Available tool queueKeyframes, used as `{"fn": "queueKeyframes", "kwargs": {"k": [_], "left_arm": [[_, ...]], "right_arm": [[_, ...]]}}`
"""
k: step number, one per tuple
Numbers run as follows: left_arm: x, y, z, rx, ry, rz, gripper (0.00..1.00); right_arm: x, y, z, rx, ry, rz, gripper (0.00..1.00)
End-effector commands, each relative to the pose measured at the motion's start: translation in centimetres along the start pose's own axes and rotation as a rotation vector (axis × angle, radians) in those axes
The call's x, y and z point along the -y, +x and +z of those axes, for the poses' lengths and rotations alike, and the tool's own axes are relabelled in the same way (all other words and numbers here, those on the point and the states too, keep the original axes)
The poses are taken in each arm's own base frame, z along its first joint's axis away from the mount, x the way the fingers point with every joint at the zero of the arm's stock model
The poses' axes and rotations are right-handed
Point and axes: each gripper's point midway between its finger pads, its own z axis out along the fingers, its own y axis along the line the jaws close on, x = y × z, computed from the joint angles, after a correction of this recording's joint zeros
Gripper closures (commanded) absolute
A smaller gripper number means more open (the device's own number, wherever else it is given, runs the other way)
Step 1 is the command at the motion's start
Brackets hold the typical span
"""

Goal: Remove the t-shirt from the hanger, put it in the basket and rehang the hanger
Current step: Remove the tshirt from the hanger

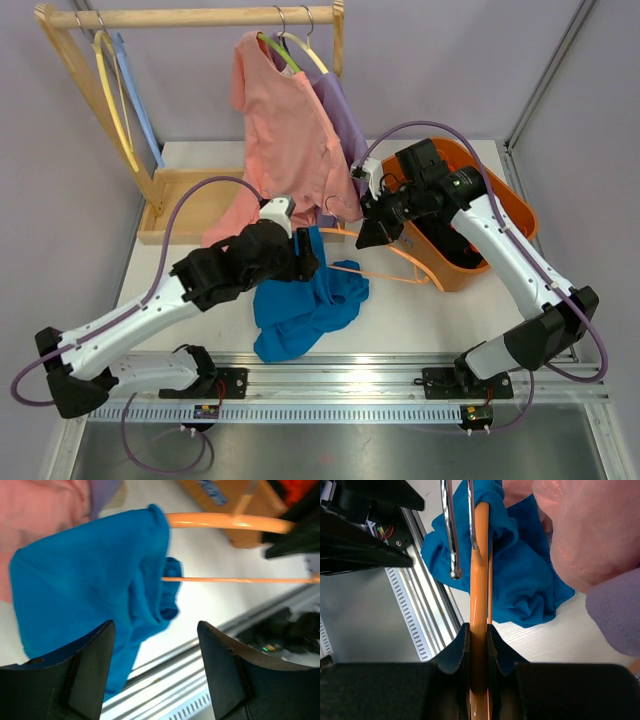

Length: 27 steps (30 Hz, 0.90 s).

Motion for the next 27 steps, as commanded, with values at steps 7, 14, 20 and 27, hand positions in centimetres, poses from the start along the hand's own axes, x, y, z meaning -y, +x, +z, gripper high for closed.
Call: {"fn": "queueKeyframes", "kwargs": {"k": [7,14,20,27], "left_arm": [[-4.5,-3.4,2.0,0.212,-0.312,0.022,0.42],[-2.7,-3.4,4.0,0.199,-0.231,0.071,0.6],[-4.0,-4.3,2.8,0.254,-0.23,0.014,0.94],[-4.1,-6.2,0.0,0.327,-0.162,-0.039,1.0]], "right_arm": [[-2.6,-3.8,-1.8,0.151,-0.074,-0.064,1.0],[-3.9,-3.6,-2.4,0.176,-0.123,-0.115,1.0],[-4.4,-2.7,-2.6,0.16,-0.146,-0.177,1.0],[-3.4,-1.9,-2.5,0.149,-0.125,-0.19,1.0]]}}
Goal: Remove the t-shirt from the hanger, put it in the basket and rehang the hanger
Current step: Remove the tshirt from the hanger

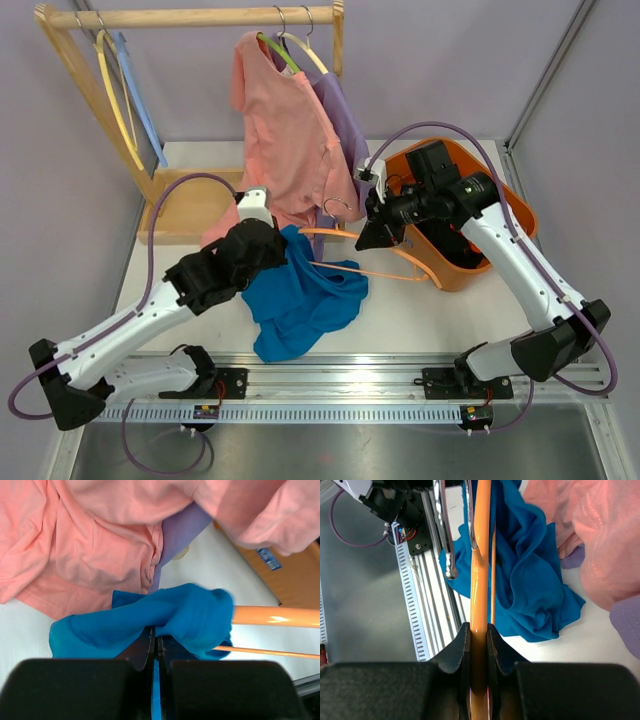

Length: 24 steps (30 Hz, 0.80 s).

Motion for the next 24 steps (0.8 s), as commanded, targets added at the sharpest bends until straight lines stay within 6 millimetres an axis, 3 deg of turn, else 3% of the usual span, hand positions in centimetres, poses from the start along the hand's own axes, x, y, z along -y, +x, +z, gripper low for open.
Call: {"fn": "queueKeyframes", "kwargs": {"k": [1,6,10,15,21,24], "left_arm": [[0.8,-3.4,-1.2,0.103,0.062,-0.069,1.0],[-0.1,-4.9,-2.2,0.122,0.052,-0.073,1.0],[-2.0,-5.2,-2.7,0.129,0.021,-0.08,1.0],[-5.0,-5.0,-2.7,0.12,-0.027,-0.103,1.0],[-5.6,-2.8,-1.3,0.042,0.004,-0.099,1.0],[-5.1,-1.7,-0.8,0.014,0.045,-0.103,0.83]], "right_arm": [[-0.8,-0.9,-1.2,0.055,-0.014,-0.078,1.0],[0.5,0.0,-2.1,0.039,0.014,-0.101,1.0],[0.1,1.1,-3.4,0.023,-0.007,-0.186,1.0],[0.7,2.5,-5.1,0.021,0.022,-0.219,1.0],[-0.2,1.9,-7.7,0.091,0.054,-0.299,1.0],[-0.7,1.1,-8.1,0.116,0.063,-0.325,1.0]]}}
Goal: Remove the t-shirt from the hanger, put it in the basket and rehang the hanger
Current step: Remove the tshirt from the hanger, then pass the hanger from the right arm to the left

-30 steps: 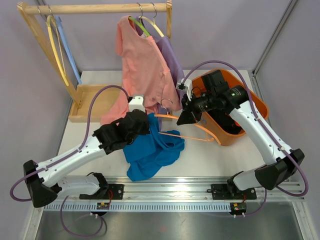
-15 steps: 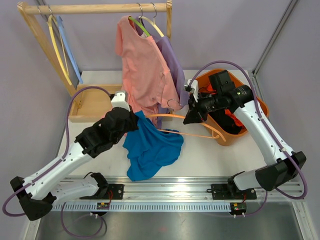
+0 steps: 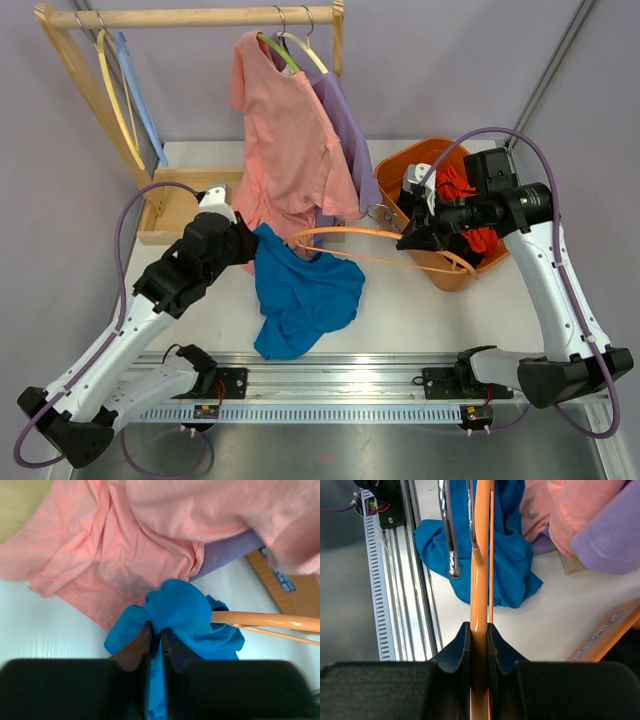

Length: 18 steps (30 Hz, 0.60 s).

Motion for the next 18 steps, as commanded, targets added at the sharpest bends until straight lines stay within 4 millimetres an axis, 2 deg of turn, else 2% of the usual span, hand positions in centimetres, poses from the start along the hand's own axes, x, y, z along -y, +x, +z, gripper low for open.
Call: {"fn": "queueKeyframes", "kwargs": {"k": [1,2,4,7,8,12,13,18], "left_arm": [[1.6,0.8,0.3,-0.024,0.106,0.001,0.74],[1.7,0.8,0.2,-0.021,0.117,-0.001,0.6],[1.9,0.7,-0.3,-0.015,0.143,-0.001,0.44],[2.2,0.7,-1.3,-0.006,0.191,0.01,0.29],[2.4,0.7,-1.6,-0.008,0.211,0.02,0.22],[3.6,1.1,-3.3,-0.018,0.329,0.103,0.09],[4.0,1.4,-3.8,-0.027,0.376,0.165,0.08],[5.2,0.4,-6.3,0.047,0.508,0.335,0.02]], "right_arm": [[-1.3,-2.3,-0.9,0.081,-0.023,-0.098,1.0],[-1.2,-2.6,-1.0,0.085,-0.017,-0.099,1.0],[-0.6,-3.0,-1.0,0.09,0.008,-0.087,1.0],[-0.3,-3.5,-1.1,0.103,0.014,-0.087,1.0],[-0.5,-3.9,-1.1,0.115,0.002,-0.089,1.0],[-0.9,-3.9,-0.8,0.119,-0.052,-0.085,1.0],[-1.1,-3.4,-0.6,0.105,-0.076,-0.082,1.0],[-1.8,-2.3,-0.2,0.066,-0.153,-0.084,1.0]]}}
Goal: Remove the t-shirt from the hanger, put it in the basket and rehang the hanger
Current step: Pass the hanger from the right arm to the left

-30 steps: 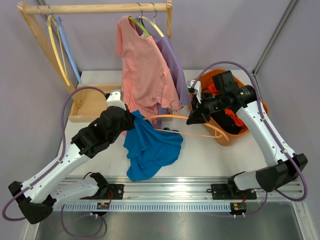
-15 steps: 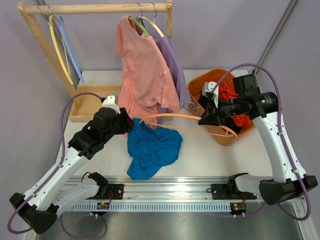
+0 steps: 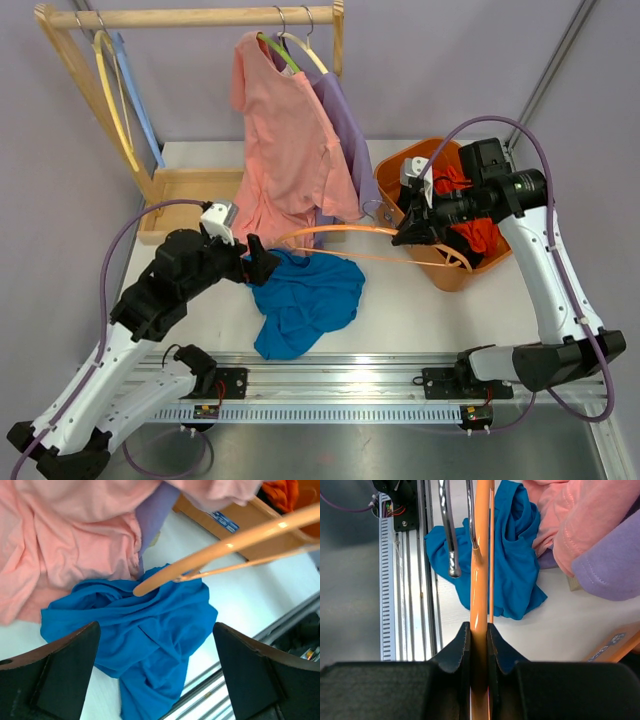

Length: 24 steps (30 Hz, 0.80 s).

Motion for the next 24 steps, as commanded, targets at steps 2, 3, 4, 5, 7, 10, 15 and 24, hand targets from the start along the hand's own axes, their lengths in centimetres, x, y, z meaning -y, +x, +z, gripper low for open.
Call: {"fn": "queueKeyframes", "kwargs": {"k": [2,3,4,5,7,10,15,24], "left_arm": [[3.0,-2.8,-1.8,0.115,0.191,0.27,0.02],[3.4,-3.0,-2.0,0.132,0.217,0.308,0.02],[4.4,-3.3,-2.2,0.153,0.28,0.375,0.02],[4.9,-3.2,-2.2,0.16,0.317,0.413,0.02],[6.4,-2.7,-2.3,0.166,0.431,0.495,0.02],[7.2,-1.7,-1.7,0.142,0.505,0.53,0.02],[8.6,-0.6,-1.8,0.134,0.625,0.57,0.02],[10.0,2.8,-3.1,0.011,0.795,0.513,0.09]], "right_arm": [[-2.2,0.1,-0.1,-0.003,-0.119,-0.059,1.0],[-2.4,0.5,0.1,-0.015,-0.137,-0.06,1.0],[-3.1,0.9,0.2,-0.029,-0.168,-0.08,1.0],[-3.3,1.1,0.3,-0.035,-0.182,-0.088,1.0],[-4.2,1.4,0.6,-0.046,-0.218,-0.125,1.0],[-6.0,1.8,1.4,-0.071,-0.276,-0.204,1.0],[-8.6,2.3,2.5,-0.083,-0.35,-0.298,1.0],[-9.3,0.8,3.9,-0.046,-0.425,-0.293,1.0]]}}
